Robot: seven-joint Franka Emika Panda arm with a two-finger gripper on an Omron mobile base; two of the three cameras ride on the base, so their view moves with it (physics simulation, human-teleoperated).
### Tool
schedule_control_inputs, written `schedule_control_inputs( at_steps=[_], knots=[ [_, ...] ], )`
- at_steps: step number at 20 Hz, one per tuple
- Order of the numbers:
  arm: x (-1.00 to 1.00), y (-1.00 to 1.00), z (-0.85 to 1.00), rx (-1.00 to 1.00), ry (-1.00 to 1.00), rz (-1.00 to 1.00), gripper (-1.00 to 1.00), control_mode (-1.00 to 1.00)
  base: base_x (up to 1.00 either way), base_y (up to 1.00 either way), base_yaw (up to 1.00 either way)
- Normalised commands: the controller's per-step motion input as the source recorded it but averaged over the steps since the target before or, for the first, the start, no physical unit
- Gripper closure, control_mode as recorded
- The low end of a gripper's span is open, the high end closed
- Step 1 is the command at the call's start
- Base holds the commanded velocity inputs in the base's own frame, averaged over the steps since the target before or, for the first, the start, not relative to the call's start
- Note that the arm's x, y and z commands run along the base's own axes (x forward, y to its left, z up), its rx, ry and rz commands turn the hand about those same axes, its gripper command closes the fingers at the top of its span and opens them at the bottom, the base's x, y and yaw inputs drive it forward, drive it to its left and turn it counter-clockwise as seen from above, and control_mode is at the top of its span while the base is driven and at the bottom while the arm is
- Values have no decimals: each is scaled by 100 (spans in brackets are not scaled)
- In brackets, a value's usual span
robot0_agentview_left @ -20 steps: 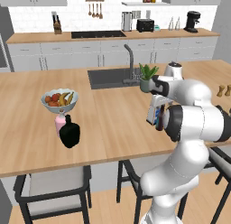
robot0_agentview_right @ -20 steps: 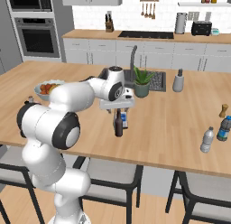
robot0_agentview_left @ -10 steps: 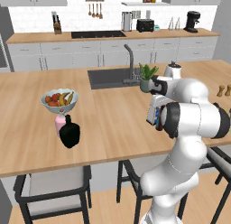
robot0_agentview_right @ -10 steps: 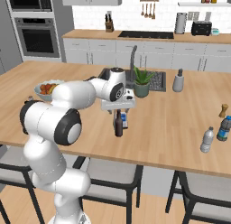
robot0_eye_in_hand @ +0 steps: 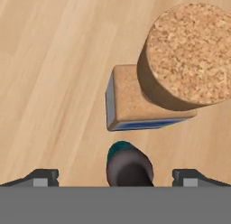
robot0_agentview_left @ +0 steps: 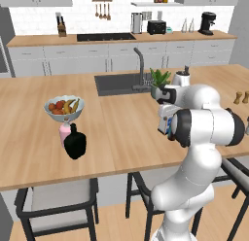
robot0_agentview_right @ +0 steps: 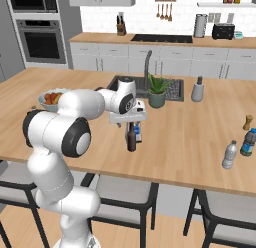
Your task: Move the plastic bottles in the middle to the plastics group, and the glass bottles in the middle to the glass group.
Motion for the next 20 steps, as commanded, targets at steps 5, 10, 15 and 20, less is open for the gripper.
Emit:
schedule_control_inputs(
  at_steps=[5, 10, 15, 20],
  knots=[
    [0, -5, -4, 0, 0, 0, -100, -100, 0, 0, 0],
    [0, -16, 0, -2, 0, 0, -100, -100, 0, 0, 0],
    [0, -11, 0, 0, 0, 0, -100, -100, 0, 0, 0],
    [0, 0, -6, 0, 0, 0, -100, -100, 0, 0, 0]
  ],
)
